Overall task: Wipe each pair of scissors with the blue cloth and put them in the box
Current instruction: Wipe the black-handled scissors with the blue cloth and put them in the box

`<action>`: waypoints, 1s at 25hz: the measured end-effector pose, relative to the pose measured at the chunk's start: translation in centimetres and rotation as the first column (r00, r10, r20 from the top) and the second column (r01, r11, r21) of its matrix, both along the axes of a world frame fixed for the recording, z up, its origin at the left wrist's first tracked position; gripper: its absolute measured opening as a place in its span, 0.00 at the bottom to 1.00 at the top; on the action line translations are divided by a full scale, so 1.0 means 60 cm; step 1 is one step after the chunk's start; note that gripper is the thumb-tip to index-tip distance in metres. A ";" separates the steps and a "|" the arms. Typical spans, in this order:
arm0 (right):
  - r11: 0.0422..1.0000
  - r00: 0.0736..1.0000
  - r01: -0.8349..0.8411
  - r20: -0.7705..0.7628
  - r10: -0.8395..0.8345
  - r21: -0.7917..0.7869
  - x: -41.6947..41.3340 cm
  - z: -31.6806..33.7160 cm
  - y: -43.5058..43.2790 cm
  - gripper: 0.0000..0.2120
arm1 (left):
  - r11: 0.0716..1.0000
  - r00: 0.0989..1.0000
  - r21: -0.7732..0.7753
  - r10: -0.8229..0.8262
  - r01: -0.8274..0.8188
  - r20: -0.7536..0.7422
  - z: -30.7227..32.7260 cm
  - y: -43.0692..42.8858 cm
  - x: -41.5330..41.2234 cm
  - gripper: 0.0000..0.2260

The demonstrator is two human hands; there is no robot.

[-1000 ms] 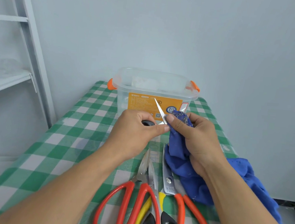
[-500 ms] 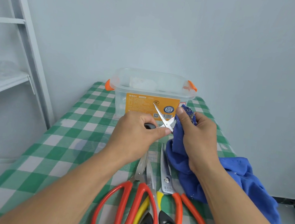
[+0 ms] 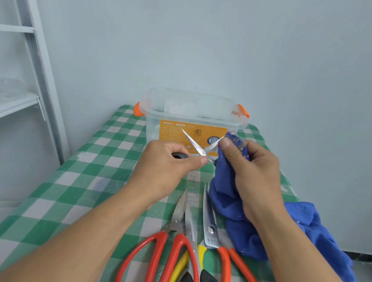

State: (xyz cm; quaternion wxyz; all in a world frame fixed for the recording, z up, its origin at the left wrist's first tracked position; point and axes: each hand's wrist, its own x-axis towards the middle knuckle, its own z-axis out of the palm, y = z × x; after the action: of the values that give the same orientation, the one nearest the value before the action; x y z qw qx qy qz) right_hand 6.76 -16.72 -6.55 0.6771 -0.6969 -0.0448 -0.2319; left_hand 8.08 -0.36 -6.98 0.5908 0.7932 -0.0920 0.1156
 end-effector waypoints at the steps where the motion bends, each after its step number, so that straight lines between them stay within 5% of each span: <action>1: 0.998 1.000 -0.013 -0.014 0.012 -0.055 0.001 -0.001 0.004 0.19 | 1.000 1.000 0.003 0.001 -0.001 0.001 0.000 -0.001 0.000 0.16; 10: 0.998 0.997 0.000 -0.081 -0.006 -0.067 0.010 -0.010 0.006 0.24 | 0.994 0.996 0.105 -0.003 -0.007 0.095 0.006 -0.007 -0.008 0.15; 17: 0.974 0.987 0.152 -0.071 -0.142 0.167 0.016 -0.005 -0.010 0.16 | 0.997 0.999 0.072 -0.037 0.034 0.038 0.000 -0.016 -0.011 0.15; 21: 0.939 0.994 0.103 -0.055 -0.090 0.328 0.013 0.001 -0.016 0.15 | 0.999 0.999 0.011 -0.032 0.032 0.000 0.000 -0.007 -0.009 0.15; 25: 0.966 0.997 0.066 0.012 -0.071 0.251 0.002 0.007 -0.013 0.14 | 1.000 1.000 0.003 0.006 -0.006 -0.004 0.002 -0.001 -0.002 0.17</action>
State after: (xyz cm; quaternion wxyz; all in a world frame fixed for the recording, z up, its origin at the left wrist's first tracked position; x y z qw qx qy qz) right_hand 6.89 -17.48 -6.11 0.7509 -0.6044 0.0019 -0.2661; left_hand 7.95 -0.40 -6.87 0.5893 0.7947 -0.0886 0.1157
